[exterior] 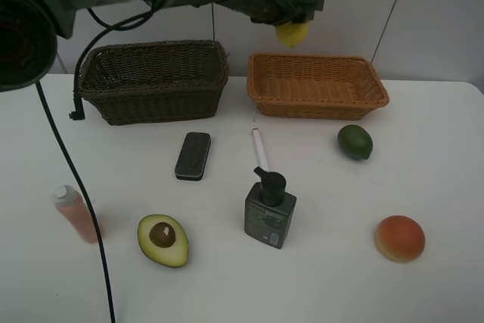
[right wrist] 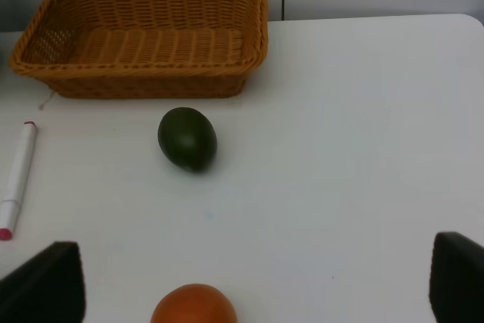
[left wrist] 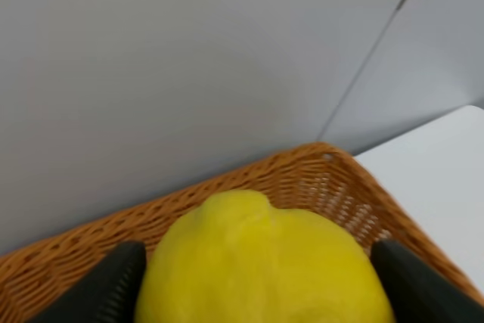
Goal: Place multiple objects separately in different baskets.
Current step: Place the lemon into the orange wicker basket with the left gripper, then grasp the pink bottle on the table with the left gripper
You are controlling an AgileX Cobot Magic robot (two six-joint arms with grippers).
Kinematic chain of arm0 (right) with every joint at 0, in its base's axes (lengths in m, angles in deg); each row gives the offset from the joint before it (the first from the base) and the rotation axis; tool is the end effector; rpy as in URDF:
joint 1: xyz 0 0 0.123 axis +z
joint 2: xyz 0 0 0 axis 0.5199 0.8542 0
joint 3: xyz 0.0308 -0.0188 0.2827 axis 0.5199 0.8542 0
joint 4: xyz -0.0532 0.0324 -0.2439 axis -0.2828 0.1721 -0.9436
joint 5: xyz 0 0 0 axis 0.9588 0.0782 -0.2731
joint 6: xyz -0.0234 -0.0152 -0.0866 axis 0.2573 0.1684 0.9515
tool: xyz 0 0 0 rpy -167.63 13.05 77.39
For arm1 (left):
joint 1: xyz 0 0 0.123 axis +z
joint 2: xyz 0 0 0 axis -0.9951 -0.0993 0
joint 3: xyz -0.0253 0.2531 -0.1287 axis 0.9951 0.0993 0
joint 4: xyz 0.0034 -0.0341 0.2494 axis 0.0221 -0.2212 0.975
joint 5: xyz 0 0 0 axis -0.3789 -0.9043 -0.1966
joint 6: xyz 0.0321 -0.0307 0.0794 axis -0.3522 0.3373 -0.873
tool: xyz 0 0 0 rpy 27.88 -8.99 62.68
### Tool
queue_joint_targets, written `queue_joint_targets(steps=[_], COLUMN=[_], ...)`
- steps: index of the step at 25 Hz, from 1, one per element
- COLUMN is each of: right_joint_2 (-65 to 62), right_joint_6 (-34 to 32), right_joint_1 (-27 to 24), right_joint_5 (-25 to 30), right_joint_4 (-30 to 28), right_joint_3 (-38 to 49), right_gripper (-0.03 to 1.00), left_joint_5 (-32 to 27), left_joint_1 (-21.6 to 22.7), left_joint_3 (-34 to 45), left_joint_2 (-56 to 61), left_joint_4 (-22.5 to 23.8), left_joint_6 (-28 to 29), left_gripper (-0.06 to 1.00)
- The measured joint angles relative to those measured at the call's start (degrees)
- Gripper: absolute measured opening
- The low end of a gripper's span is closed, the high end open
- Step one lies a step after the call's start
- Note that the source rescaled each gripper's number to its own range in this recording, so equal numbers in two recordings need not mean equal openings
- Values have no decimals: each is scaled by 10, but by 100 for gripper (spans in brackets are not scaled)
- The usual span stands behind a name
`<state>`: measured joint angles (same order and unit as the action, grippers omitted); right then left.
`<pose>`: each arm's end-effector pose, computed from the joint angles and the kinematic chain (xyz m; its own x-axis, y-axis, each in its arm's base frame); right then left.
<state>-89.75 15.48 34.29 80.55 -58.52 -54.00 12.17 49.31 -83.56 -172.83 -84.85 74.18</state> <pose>-0.0065 -0.0044 0.2796 -0.4446 0.0287 -0.8953 0.0114 0.9996 0.0264 0.4649 -0.3321 0.2198 -0.4032 0.0351 -0.9144 0.5474 0.8100 -0.2103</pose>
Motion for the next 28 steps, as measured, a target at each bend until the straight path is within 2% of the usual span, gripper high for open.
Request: queue_joint_targets(steps=[2, 5, 6, 9, 11, 13, 15, 17, 22, 24, 28], right_joint_2=[0, 0, 0, 0, 0, 0, 0, 0, 0, 0, 0], right_joint_6=[0, 0, 0, 0, 0, 0, 0, 0, 0, 0, 0], right_joint_1=[0, 0, 0, 0, 0, 0, 0, 0, 0, 0, 0], right_joint_5=[0, 0, 0, 0, 0, 0, 0, 0, 0, 0, 0], right_joint_4=[0, 0, 0, 0, 0, 0, 0, 0, 0, 0, 0], right_joint_3=[0, 0, 0, 0, 0, 0, 0, 0, 0, 0, 0], right_gripper=[100, 100, 100, 100, 100, 100, 100, 100, 100, 100, 100], left_joint_5=[20, 17, 13, 3, -25, -84, -170, -267, -552, -590, -598], left_joint_1=[0, 5, 5, 7, 7, 7, 7, 7, 7, 7, 7], left_joint_3=[-17, -27, -28, -32, -37, -41, -46, -49, -53, -49, -6], left_joint_2=[-42, -73, -74, -73, -67, -50, -24, 18, 113, 144, 206], left_joint_4=[-3, -5, -6, -6, -6, 2, 15, 26, 46, 53, 75], left_joint_6=[0, 2, 2, 2, 2, 2, 2, 3, 58, 81, 118], left_gripper=[63, 90, 95, 100, 100, 100, 100, 100, 100, 100, 100])
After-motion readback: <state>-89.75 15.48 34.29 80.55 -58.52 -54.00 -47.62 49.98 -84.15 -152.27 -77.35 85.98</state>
